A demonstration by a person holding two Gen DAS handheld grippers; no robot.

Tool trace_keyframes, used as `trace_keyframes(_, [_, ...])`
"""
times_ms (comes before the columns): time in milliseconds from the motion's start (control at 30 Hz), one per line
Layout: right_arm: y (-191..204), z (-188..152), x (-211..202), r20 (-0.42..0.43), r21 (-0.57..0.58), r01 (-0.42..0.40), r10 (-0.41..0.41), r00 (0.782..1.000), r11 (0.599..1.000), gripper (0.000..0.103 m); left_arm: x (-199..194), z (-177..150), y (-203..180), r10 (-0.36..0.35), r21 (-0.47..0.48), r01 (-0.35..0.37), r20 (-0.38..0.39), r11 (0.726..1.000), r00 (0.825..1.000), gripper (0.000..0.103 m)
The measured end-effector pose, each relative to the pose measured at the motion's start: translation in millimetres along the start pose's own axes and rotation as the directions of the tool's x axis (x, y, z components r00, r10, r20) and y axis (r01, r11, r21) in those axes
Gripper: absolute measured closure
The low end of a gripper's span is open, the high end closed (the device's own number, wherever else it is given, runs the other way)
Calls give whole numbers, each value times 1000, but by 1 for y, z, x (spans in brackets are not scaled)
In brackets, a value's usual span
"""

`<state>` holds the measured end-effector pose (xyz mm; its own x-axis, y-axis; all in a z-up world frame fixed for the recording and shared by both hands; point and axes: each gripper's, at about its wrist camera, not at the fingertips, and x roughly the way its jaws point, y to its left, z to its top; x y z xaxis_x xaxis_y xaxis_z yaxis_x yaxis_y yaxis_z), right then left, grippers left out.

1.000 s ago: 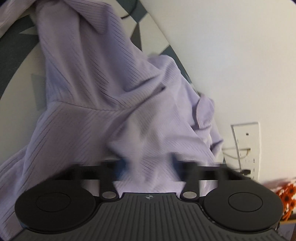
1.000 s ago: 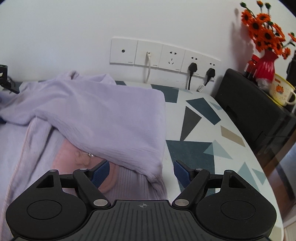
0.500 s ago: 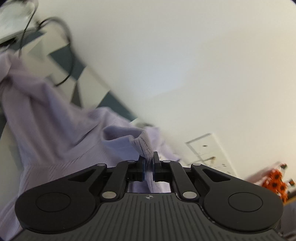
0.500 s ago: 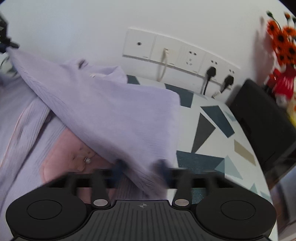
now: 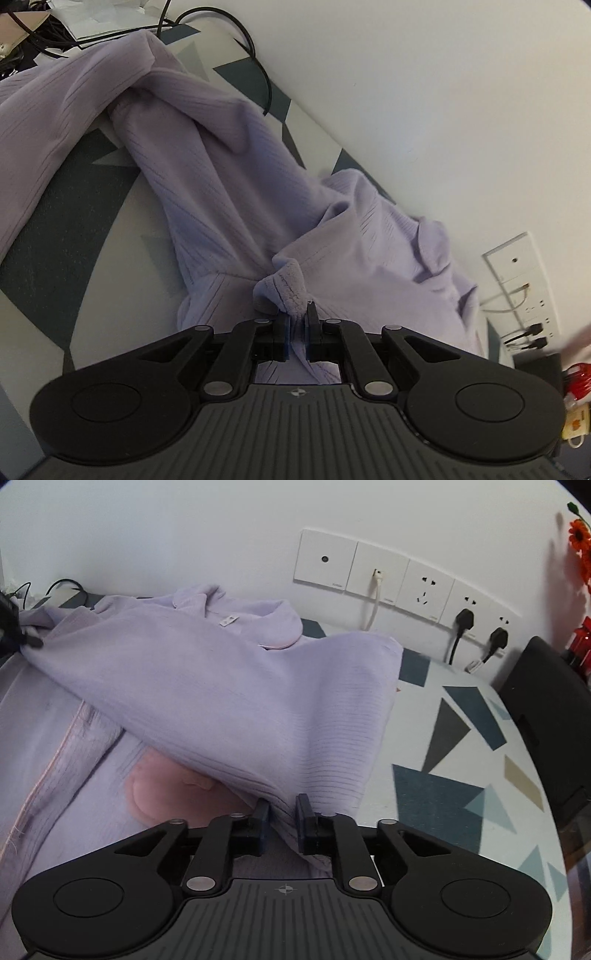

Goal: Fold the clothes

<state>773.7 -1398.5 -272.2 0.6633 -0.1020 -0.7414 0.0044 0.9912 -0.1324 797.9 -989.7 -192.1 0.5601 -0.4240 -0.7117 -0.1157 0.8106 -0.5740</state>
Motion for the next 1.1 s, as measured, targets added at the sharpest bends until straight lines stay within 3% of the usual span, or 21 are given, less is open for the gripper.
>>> trace_keyframes(100, [1,4,1,-10,3,-14,14,1000,1000,71,5,1,-5,26,33,-25,-34,999,999,91])
trace_keyframes(167, [1,7,-3,2,22,-20,20,1000,1000,54,9,4,-11,56,78,-50,-69,996,996,81])
trace_keyframes(200, [0,9,-6,14,35,-12,11,1000,999,46,8,7,-13,60,99,-51,-84,994,995,68])
trace_keyframes(233, [-1,11,-9,29,49,-3,1,1000,999,31,5,10,-11,55,98,-46,-90,994,994,47])
trace_keyframes(300, [-5,14,-15,58,97,8,-14,998,995,25,-7,16,-6,53,89,-45,-85,995,995,22])
trace_keyframes(400, [-11,18,-18,80,177,14,-28,996,984,21,-33,20,5,117,108,-112,-42,988,992,9])
trace_keyframes(500, [-9,21,-17,83,200,34,-51,995,979,20,-62,21,23,218,180,-221,37,958,975,9])
trace_keyframes(600, [-5,23,-15,88,203,38,-57,994,978,18,-88,19,50,327,229,-355,150,906,933,5])
trace_keyframes(667, [-1,23,-12,84,204,40,-58,995,978,16,-92,23,72,386,233,-412,147,881,911,4])
trace_keyframes(800, [6,23,-5,63,201,50,-64,996,978,16,-92,30,96,416,245,-427,98,871,904,5])
trace_keyframes(933, [12,26,-3,54,199,61,-73,996,978,15,-82,36,99,391,220,-402,94,889,916,9])
trace_keyframes(1033, [14,27,-3,56,203,58,-71,996,977,13,-76,33,94,438,298,-448,104,843,893,15])
trace_keyframes(1100, [15,27,-4,56,210,61,-74,996,976,13,-76,32,94,443,299,-453,106,840,890,16])
